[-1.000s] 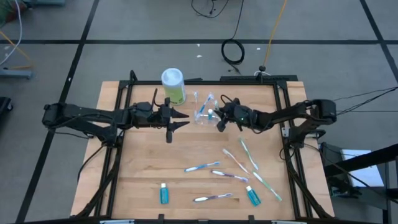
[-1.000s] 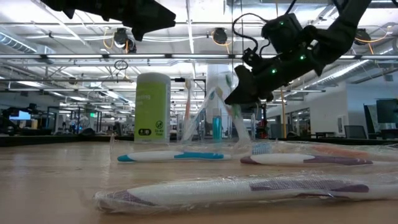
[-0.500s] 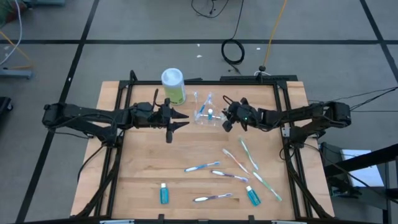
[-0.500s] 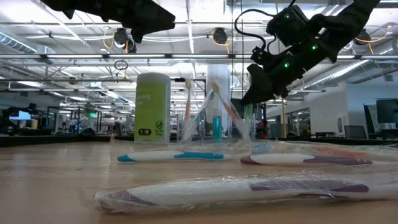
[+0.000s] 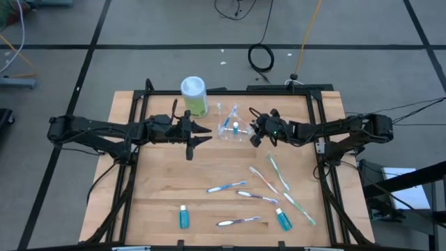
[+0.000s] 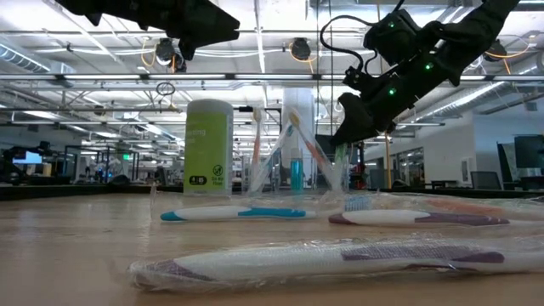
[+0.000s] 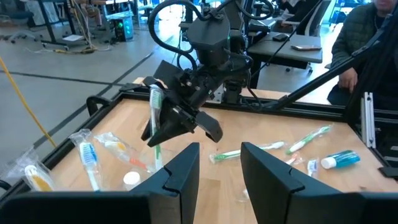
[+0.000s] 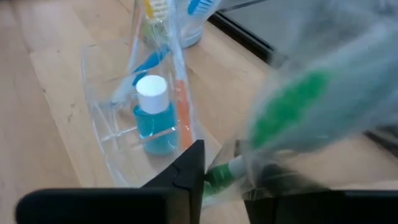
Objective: Pick & Place toothbrushing station
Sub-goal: Put the left green toothbrush into the transparent organizer, then put the blue toothbrush into the transparent organizer
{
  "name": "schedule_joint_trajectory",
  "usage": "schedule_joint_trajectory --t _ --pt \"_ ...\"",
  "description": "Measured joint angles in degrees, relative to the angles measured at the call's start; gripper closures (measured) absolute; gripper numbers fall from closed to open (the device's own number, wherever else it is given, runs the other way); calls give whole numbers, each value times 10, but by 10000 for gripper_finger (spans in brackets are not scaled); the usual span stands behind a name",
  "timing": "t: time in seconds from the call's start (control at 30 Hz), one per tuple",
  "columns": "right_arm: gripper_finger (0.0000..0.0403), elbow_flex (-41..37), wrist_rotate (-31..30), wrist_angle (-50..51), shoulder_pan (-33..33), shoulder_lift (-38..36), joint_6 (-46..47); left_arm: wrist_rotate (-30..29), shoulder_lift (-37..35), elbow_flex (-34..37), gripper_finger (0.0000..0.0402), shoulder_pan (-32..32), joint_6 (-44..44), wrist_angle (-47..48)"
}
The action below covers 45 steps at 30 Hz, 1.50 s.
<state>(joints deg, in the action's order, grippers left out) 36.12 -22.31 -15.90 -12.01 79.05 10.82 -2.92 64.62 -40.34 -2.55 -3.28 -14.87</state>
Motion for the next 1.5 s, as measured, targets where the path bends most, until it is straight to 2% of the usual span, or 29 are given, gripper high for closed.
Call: schedule_joint_trajectory --t 0.3,0.4,0.53,0.73,0.93,1.17,1.33,1.5 --pt "219 0 -2 16 0 -18 -48 4 0 0 279 1 -43 44" --pt "198 0 -2 54 0 -45 -57 19 0 0 279 5 -63 75" --pt "182 0 -2 117 5 -89 -21 39 0 0 279 16 -65 112" --pt "181 0 0 204 23 -133 68 42 0 0 279 37 -82 137" --pt "187 0 5 246 59 -149 134 40 0 0 279 56 -131 141" --pt "187 0 104 256 98 -144 188 40 20 0 279 83 -140 147" --pt "190 0 104 248 125 -142 186 48 89 0 279 94 -160 75" --pt "191 0 103 235 133 -142 186 116 188 -1 279 95 -183 -52"
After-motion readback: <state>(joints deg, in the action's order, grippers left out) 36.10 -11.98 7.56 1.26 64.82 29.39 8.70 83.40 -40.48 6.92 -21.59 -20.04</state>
